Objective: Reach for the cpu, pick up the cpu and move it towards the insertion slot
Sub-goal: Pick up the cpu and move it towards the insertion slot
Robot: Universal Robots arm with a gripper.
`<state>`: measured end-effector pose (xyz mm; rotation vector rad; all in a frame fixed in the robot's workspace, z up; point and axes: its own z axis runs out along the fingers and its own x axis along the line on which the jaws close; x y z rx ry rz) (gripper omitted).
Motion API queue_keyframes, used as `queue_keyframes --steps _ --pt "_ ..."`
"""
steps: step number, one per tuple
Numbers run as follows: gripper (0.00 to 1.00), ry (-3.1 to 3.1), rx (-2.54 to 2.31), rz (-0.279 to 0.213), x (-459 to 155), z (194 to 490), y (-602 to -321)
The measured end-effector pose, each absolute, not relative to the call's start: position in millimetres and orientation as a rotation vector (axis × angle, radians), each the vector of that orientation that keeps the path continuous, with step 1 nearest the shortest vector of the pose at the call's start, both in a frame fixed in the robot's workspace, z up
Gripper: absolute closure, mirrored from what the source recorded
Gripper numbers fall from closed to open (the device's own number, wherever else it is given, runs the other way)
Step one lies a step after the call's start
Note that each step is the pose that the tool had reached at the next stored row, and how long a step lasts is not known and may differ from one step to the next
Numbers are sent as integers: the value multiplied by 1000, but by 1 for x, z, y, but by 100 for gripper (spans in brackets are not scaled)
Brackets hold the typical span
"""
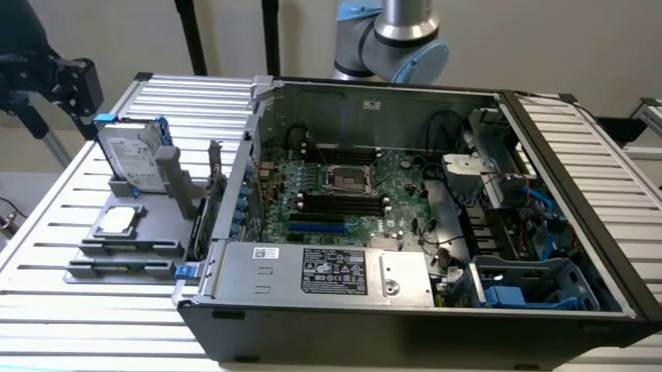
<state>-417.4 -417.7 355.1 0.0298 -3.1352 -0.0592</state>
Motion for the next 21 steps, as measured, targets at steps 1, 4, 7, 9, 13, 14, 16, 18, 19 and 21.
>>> queue_keyframes --steps 1,4,7,9,13,14,16,18,19,21 --pt "35 -3135 30 -59 -417 353 -418" --pt "35 -3135 30 -59 -417 348 -418" --pt "35 -3135 30 -59 -417 342 -418" --pt "35 -3135 30 -59 -417 339 -418" --pt "35 -3135 30 -59 -417 331 -418" --pt "35 -3135 30 -59 -417 330 -418" --pt "35 -3135 30 -59 -417 326 -418" --pt "35 -3135 30 -59 -417 322 -418" --pt "35 -3135 30 -59 -417 321 -418" --pt "35 -3135 30 -59 -417 317 -418"
